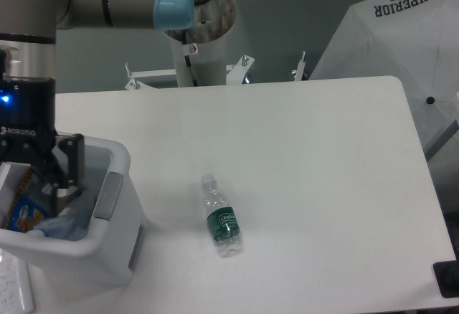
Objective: Place the trash in the trash can
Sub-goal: 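Move the gripper over the green-labelled water bottle and lower, then close the gripper on the green-labelled bottle's cap end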
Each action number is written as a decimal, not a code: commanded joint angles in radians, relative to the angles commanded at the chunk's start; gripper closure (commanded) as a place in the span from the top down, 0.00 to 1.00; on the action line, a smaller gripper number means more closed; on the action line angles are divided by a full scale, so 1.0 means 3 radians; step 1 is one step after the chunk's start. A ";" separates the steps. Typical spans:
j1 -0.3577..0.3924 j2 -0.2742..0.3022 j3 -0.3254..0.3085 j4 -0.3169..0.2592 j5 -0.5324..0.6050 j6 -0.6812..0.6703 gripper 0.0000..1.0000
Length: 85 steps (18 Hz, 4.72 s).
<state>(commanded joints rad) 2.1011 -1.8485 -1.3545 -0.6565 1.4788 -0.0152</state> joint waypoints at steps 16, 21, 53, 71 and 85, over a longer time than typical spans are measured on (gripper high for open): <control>0.0937 -0.0450 -0.0664 -0.0148 0.0000 0.0158 1.00; 0.0937 -0.0557 -0.0885 -0.0169 0.0122 0.0168 1.00; 0.0773 -0.1068 -0.0961 -0.0235 0.0286 0.0143 0.82; 0.0768 -0.1074 -0.0967 -0.0230 0.0312 0.0143 0.77; 0.0768 -0.1053 -0.0967 -0.0235 0.0317 0.0148 0.72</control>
<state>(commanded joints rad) 2.3317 -2.1645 -1.6444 -0.7271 1.5739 0.0291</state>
